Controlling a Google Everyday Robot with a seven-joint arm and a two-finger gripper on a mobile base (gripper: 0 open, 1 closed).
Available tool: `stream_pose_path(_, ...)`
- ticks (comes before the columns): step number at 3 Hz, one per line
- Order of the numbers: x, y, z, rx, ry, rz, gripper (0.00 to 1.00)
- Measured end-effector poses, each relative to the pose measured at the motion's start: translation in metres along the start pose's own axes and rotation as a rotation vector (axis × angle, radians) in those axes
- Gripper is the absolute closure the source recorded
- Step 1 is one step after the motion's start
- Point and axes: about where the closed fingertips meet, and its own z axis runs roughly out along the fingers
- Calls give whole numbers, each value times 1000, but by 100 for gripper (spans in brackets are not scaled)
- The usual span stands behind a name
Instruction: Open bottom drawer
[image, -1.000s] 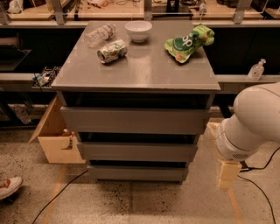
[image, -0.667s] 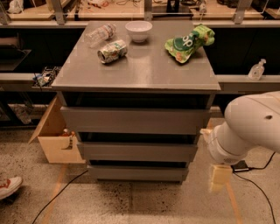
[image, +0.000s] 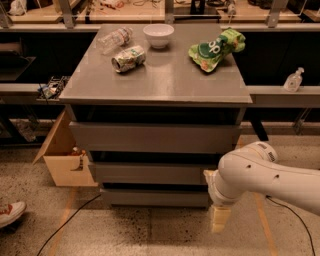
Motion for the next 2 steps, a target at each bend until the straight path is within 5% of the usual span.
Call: stream_pose_path(2, -39, 5, 121, -31, -144, 4, 0)
